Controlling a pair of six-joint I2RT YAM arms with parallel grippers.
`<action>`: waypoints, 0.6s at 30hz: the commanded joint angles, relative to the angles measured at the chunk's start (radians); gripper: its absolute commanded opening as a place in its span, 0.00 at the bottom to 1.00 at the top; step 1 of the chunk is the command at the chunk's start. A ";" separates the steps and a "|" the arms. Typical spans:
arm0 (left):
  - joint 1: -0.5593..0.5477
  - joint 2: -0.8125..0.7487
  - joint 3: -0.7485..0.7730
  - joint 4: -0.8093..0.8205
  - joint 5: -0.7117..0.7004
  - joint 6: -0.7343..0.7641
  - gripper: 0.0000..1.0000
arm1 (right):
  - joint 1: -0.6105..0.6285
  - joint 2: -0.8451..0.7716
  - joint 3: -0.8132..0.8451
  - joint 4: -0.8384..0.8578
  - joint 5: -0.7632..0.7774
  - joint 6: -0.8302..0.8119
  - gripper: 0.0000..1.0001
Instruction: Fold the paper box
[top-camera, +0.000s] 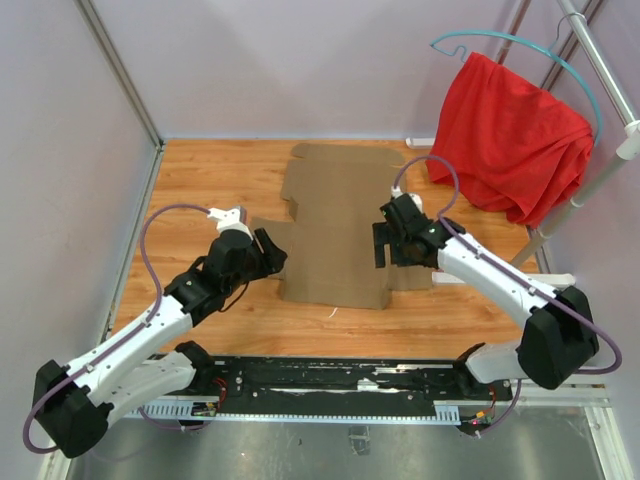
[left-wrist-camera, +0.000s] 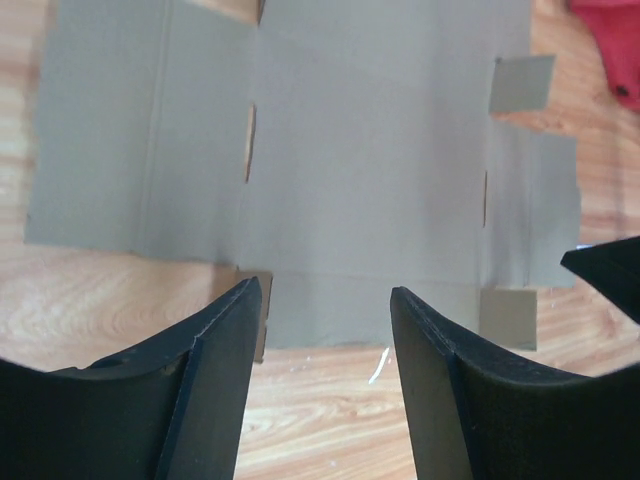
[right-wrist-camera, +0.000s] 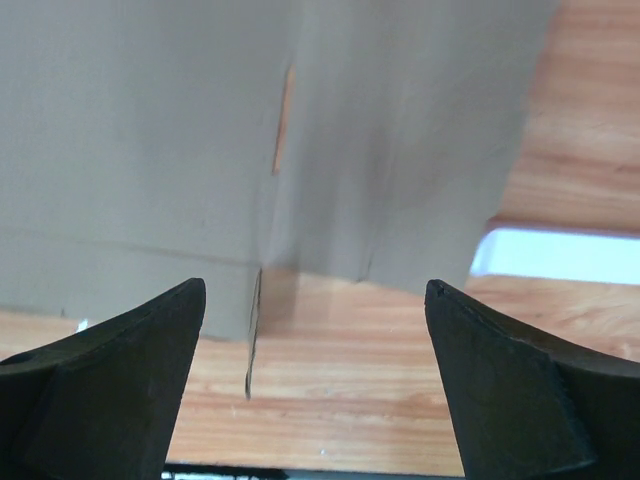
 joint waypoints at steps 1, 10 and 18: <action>-0.008 0.034 0.088 -0.034 -0.094 0.071 0.61 | -0.118 0.060 0.099 0.051 -0.042 -0.106 0.92; -0.007 0.045 0.083 -0.039 -0.091 0.079 0.61 | -0.246 0.510 0.496 0.029 -0.142 -0.154 0.82; -0.008 0.051 0.072 -0.048 -0.119 0.094 0.61 | -0.248 0.722 0.652 -0.018 -0.061 -0.122 0.73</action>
